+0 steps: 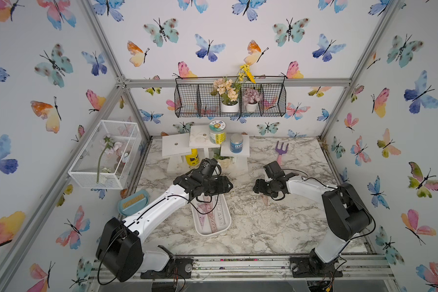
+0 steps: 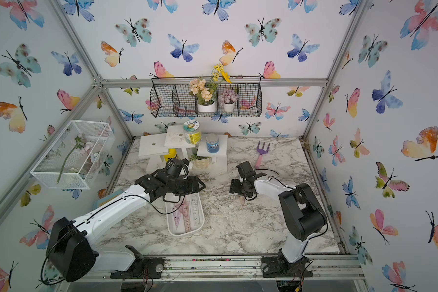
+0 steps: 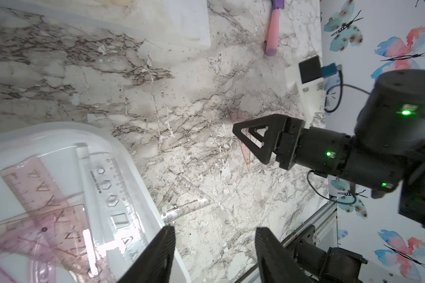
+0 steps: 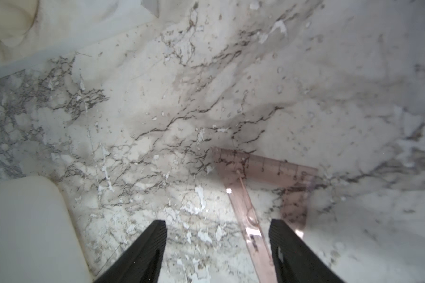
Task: Put the scattered rulers into the storage box
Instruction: Move the ruler to the center of the board.
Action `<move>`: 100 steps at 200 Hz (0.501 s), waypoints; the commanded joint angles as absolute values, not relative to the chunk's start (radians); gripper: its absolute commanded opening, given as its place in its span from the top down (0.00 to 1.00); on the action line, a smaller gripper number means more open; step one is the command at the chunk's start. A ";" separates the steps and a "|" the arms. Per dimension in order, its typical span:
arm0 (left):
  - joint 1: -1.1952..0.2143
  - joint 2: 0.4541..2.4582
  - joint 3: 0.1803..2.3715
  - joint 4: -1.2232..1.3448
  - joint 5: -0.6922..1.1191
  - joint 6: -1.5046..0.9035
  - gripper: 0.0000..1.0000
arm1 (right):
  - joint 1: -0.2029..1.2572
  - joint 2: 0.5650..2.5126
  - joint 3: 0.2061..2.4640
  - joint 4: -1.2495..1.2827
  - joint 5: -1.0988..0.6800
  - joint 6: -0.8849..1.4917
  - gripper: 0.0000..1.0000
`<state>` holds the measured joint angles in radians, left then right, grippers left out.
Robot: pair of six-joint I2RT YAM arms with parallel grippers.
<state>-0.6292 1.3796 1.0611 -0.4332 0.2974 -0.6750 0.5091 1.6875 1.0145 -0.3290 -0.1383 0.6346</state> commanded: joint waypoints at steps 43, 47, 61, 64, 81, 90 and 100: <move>-0.643 1.402 1.116 -0.382 0.308 -0.692 0.44 | 0.509 1.575 0.937 -0.446 -0.155 0.615 0.27; -0.644 1.404 1.116 -0.382 0.308 -0.690 0.44 | 0.509 1.569 0.917 -0.439 -0.159 0.618 0.27; -0.644 1.411 1.115 -0.383 0.311 -0.689 0.44 | 0.511 1.552 0.850 -0.407 -0.173 0.631 0.27; -0.644 1.412 1.115 -0.382 0.311 -0.688 0.44 | 0.512 1.549 0.836 -0.397 -0.177 0.634 0.27; -0.644 1.423 1.115 -0.378 0.317 -0.687 0.44 | 0.525 1.545 0.783 -0.365 -0.193 0.650 0.28; -0.644 1.426 1.115 -0.377 0.319 -0.687 0.44 | 0.534 1.544 0.768 -0.354 -0.193 0.657 0.28; -0.644 1.429 1.114 -0.373 0.321 -0.687 0.44 | 0.543 1.543 0.754 -0.337 -0.197 0.668 0.28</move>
<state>-0.6418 1.4139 1.1034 -0.3912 0.2977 -0.6861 0.5201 1.5471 0.7929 -0.3649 -0.1658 0.6373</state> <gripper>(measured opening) 0.563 0.724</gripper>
